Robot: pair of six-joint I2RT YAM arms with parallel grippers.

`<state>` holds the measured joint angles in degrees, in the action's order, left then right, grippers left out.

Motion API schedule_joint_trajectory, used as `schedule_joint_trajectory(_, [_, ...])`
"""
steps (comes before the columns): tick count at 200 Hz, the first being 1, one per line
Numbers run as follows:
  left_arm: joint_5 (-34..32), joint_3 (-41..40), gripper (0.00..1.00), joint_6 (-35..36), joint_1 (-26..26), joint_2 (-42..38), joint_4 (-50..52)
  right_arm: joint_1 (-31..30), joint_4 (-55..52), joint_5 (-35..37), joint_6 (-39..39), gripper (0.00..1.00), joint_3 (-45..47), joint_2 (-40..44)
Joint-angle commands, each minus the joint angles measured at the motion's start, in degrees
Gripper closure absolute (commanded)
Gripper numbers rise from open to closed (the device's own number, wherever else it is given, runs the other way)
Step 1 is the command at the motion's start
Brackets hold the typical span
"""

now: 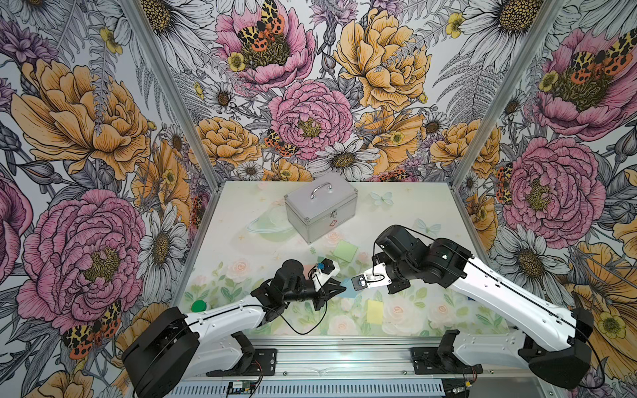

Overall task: Tear off pages from different memo pads
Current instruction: Tear off the paper from the memo pad.

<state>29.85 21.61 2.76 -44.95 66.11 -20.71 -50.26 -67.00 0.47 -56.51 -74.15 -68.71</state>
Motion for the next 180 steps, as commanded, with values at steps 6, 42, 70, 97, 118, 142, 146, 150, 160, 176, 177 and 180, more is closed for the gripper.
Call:
schedule_joint_trajectory(6, [-2.3, 0.6, 1.00, -0.9, 0.7, -0.5, 0.8, 0.5, 0.7, 0.7, -1.0, 1.00, 1.4, 0.7])
schedule_joint_trajectory(42, [-0.2, 1.4, 1.00, -0.9, 0.2, 0.5, 0.7, 0.4, 3.7, -4.0, 2.9, 0.64, 0.9, -1.3])
schedule_joint_trajectory(70, [-1.9, 1.3, 1.00, -1.9, 0.3, 0.5, 0.1, 0.2, 6.8, -7.2, 7.6, 0.62, 0.7, -3.8])
schedule_joint_trajectory(97, [-5.9, 1.1, 1.00, -5.0, 1.0, 0.0, -0.6, -0.6, 12.7, -7.7, 15.0, 0.64, 3.0, -4.1])
schedule_joint_trajectory(118, [-8.9, 1.1, 1.00, -8.3, 1.4, -0.7, -1.3, -0.8, 19.6, -6.2, 22.6, 0.65, 6.5, -3.6])
schedule_joint_trajectory(142, [-12.3, 1.6, 1.00, -12.6, 1.7, -0.6, -1.1, -1.7, 27.1, -4.3, 30.3, 0.65, 11.0, -3.6])
schedule_joint_trajectory(146, [-12.6, 1.8, 1.00, -13.4, 1.9, -0.4, -1.0, -2.0, 28.0, -3.6, 31.3, 0.65, 11.8, -3.5])
schedule_joint_trajectory(150, [-12.8, 1.9, 1.00, -14.0, 2.2, -0.3, -0.8, -2.2, 28.7, -3.2, 31.8, 0.64, 12.5, -3.4])
schedule_joint_trajectory(160, [-13.1, 2.4, 1.00, -15.6, 3.1, 0.1, -0.1, -2.7, 30.2, -2.2, 32.3, 0.63, 14.6, -2.8])
schedule_joint_trajectory(176, [-13.1, 3.0, 1.00, -17.5, 4.3, 0.6, 1.0, -3.0, 32.7, -1.1, 32.7, 0.62, 17.9, -1.3])
schedule_joint_trajectory(177, [-13.1, 3.1, 1.00, -17.6, 4.3, 0.7, 1.1, -3.1, 32.9, -1.0, 32.8, 0.62, 18.0, -1.2])
schedule_joint_trajectory(180, [-13.2, 3.1, 1.00, -17.8, 4.4, 0.8, 1.1, -3.0, 33.5, -0.8, 33.1, 0.62, 18.5, -1.1])
